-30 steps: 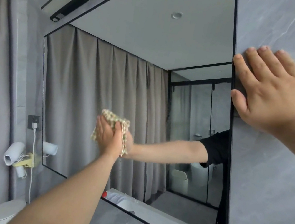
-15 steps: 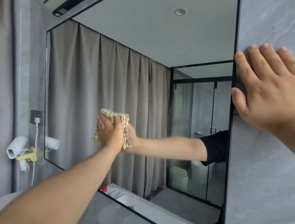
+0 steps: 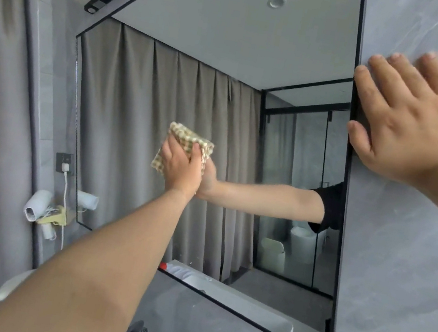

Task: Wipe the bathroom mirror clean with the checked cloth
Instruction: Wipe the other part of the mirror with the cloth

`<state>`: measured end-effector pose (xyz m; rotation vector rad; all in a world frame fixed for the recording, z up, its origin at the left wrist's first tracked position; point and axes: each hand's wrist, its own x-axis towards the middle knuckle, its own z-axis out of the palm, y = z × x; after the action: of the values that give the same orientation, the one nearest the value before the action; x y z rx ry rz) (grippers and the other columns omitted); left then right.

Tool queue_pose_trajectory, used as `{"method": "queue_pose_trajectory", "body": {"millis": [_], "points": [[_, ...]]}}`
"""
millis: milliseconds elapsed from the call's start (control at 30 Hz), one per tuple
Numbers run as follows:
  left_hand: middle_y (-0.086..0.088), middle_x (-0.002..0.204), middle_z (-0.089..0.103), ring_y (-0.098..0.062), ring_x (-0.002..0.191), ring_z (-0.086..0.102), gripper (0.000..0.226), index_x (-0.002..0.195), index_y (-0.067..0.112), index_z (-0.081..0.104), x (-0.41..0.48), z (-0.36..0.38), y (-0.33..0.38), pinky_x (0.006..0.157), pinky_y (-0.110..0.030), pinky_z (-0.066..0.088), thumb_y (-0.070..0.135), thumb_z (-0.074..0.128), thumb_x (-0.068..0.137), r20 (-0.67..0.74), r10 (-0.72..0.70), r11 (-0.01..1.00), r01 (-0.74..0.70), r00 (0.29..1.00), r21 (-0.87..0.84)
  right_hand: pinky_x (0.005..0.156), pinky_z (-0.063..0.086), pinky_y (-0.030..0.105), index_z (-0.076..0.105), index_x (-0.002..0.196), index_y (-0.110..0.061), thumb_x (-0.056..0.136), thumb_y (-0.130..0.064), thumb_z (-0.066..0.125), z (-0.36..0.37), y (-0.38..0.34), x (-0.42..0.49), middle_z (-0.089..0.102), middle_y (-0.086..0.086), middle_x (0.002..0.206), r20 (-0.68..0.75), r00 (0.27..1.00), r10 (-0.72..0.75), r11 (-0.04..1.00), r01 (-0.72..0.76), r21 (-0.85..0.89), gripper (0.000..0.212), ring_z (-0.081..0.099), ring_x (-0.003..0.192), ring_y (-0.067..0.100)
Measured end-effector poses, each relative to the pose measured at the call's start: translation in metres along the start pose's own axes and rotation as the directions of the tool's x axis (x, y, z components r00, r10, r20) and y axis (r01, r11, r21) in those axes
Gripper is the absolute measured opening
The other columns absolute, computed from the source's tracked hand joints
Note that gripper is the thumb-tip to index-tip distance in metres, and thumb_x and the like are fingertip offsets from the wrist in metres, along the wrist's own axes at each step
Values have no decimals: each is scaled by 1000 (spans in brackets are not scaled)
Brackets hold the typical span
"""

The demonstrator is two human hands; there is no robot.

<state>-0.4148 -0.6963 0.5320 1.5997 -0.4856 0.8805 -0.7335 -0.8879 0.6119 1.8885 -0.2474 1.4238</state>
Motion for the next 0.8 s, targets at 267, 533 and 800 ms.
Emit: {"method": "queue_pose_trajectory", "body": {"millis": [267, 533, 800], "points": [[-12, 163, 19, -39, 143, 31, 80, 160, 13, 7, -88, -7, -117, 117, -52, 28, 53, 29, 94, 48, -333, 941, 329, 942, 82, 121, 15, 55, 24, 152, 5, 100, -35, 25, 9, -22, -29, 35, 27, 153, 16, 998, 57, 997, -58, 44, 65, 30, 142, 45], [-15, 163, 19, -39, 143, 32, 70, 159, 8, 9, -101, -14, -130, 118, -52, 26, 44, 33, 104, 96, -475, 878, 463, 875, 118, 122, 13, 53, 25, 153, 1, 101, -33, 25, 11, -34, -45, 34, 25, 155, 4, 992, 127, 990, -127, 55, 62, 29, 144, 43], [-9, 166, 12, -28, 152, 16, 72, 159, 11, 8, -40, -10, -92, 124, -50, 13, 44, 37, 102, 73, -219, 974, 214, 973, 76, 123, 9, 52, 25, 154, -2, 102, -32, 25, 14, -54, -78, 30, 25, 157, 40, 984, 172, 983, -174, 51, 60, 24, 146, 42]]}}
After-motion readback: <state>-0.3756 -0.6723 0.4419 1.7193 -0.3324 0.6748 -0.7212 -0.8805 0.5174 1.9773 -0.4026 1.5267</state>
